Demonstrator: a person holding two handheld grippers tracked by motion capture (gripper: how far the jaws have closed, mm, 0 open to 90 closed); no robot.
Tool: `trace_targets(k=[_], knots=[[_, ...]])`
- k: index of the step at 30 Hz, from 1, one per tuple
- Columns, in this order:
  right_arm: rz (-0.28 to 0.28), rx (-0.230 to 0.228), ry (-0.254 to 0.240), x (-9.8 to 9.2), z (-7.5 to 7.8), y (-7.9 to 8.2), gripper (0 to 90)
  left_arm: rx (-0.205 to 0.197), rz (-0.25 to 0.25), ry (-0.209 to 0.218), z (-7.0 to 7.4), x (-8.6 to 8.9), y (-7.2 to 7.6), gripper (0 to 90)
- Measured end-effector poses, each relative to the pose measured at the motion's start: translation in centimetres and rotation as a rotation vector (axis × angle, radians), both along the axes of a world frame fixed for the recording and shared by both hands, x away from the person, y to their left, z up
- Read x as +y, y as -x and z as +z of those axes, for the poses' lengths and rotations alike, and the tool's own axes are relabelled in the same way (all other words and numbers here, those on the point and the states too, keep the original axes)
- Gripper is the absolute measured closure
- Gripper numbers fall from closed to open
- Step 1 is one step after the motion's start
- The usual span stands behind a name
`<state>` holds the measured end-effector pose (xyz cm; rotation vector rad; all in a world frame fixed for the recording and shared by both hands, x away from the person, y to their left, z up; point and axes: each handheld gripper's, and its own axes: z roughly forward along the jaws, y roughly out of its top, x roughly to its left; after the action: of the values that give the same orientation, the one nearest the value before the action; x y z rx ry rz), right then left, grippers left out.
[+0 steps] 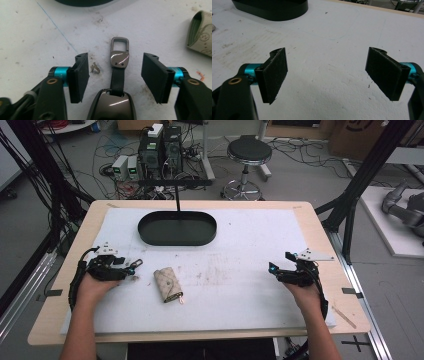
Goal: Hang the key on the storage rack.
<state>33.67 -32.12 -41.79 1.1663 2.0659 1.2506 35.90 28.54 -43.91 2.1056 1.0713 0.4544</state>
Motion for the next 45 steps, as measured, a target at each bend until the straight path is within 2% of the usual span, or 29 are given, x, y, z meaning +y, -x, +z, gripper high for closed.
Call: trace_targets(k=[6,14,15,19,22,25,29,32,34,35,39,42,44,45], knots=[[0.001,0.0,0.004,0.0,-0.1,0.0,18.4,0.022,-0.02,-0.012,-0.5,-0.1,-0.2,45.6],[0.005,0.0,0.002,0.0,-0.1,0.0,18.4,-0.016,-0.028,0.01,-0.8,0.5,0.2,61.9],[0.005,0.0,0.002,0.0,-0.1,0.0,18.4,-0.025,-0.031,0.005,-0.9,0.6,0.4,61.9],[-0.001,-0.002,-0.003,-0.1,-0.1,0.0,18.4,-0.036,-0.058,-0.002,-0.9,0.5,0.5,73.9],[-0.004,-0.001,-0.006,-0.1,-0.1,0.0,18.4,-0.049,-0.079,-0.029,-0.8,0.2,0.7,79.8],[-0.004,-0.001,-0.004,-0.1,-0.1,0.0,18.4,-0.058,-0.084,-0.046,-0.7,0.1,0.8,81.0],[-0.003,0.003,-0.007,0.0,-0.1,0.1,18.4,-0.06,-0.084,-0.042,-0.6,0.1,0.9,82.7],[-0.003,0.005,-0.008,0.0,-0.1,0.1,18.4,-0.071,-0.084,-0.027,-0.3,0.1,1.1,86.2],[0.002,0.0,-0.006,0.0,-0.2,0.1,18.4,-0.092,-0.081,0.001,0.0,0.2,1.2,87.1],[0.002,0.0,-0.007,0.1,-0.2,0.1,18.4,-0.106,-0.088,0.032,0.4,0.2,1.4,87.3],[0.004,0.003,-0.011,0.1,-0.2,0.1,18.4,-0.138,-0.079,0.074,0.9,0.2,1.5,87.4],[0.008,0.0,-0.014,0.2,-0.1,0.0,18.4,-0.161,-0.072,0.137,1.9,0.0,1.4,87.4],[0.014,-0.002,-0.015,0.4,-0.1,0.1,18.4,-0.167,-0.073,0.146,2.3,-0.1,1.4,87.4],[0.014,0.002,-0.018,0.5,-0.1,0.1,18.4,-0.178,-0.073,0.179,2.8,-0.3,1.2,87.4]])
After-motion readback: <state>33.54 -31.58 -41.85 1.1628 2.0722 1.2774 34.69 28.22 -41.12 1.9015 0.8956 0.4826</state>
